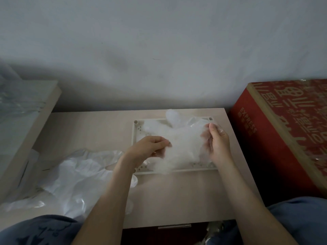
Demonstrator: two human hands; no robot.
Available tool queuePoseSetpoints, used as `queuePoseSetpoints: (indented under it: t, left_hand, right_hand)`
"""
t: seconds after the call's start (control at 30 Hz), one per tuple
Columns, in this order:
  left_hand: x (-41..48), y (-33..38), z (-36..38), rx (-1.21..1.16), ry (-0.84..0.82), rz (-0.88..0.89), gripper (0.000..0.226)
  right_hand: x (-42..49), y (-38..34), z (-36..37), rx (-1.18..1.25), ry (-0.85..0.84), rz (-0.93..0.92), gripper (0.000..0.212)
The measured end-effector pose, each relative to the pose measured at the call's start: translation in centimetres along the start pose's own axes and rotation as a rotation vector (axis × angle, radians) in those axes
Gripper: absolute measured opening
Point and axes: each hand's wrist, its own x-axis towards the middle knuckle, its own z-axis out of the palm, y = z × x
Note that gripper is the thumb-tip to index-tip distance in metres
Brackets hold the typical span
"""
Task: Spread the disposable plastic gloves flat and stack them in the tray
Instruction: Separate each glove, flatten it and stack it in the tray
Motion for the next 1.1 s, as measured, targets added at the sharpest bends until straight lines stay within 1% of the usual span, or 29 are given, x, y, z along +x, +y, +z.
queuePoseSetpoints:
  t: [0.07,0.17,0.27,0.43,0.6,0.73,0.8,0.93,0.97,1.0,1.07,1.1]
  left_hand:
    - [-0.3,0.0,-0.5,-0.024,0.013,-0.043,0.025]
    - [-0.7,-0.3,-0.8,-0.012,0.019,-0.12,0.031]
    - [-0.7,-0.7,-0.9,0.14,0.047,-0.116,0.025]
    - [-0.4,-0.5,-1.0,0.205,0.177,-0.145,0.023]
    - [-0.6,-1.2,-1.9,0.472,0.336,-0.154,0.02]
    - [-0.9,-0.8,-2.2,0.482,0.42,-0.101,0.02]
    - [-1.0,-0.5,-2.5,0.521,0.475,-0.106,0.019]
    - [-0.9,-0.3,-2.4,0.755,0.596,-0.165,0.013]
    - [-0.9,-0.4,-2.1,0.77,0.621,-0.168,0.016]
    - [-0.9,-0.4,-1.7,0.768,0.654,-0.15,0.025]
    - [-0.9,-0.3,-0.7,0.734,0.695,-0.042,0.039]
    - [-0.9,-0.1,-0.1,0.721,0.677,0.024,0.039]
  right_hand:
    - [0.0,0.4,0.0,-0.076,0.032,0.024,0.021]
    - [-0.2,1.2,0.1,-0.199,0.017,0.061,0.021]
    - [-0.3,1.9,0.0,-0.392,0.001,0.043,0.018]
    - [-0.4,1.7,-0.6,-0.601,0.03,-0.029,0.017]
    - [0.0,1.9,-1.0,-0.676,0.031,-0.071,0.013]
    - [0.2,1.9,-1.0,-0.739,0.063,-0.174,0.018]
    - [0.4,2.0,-0.9,-0.773,0.038,-0.167,0.017]
    - [0.6,2.5,-0.9,-0.848,-0.033,-0.121,0.011]
    - [0.6,2.6,-0.8,-0.845,-0.049,-0.11,0.011]
    - [0.5,2.5,-0.6,-0.814,-0.065,-0.09,0.01]
    - [0.3,2.3,-0.2,-0.668,-0.083,-0.02,0.008]
    - [0.3,2.1,0.1,-0.589,-0.08,0.023,0.008]
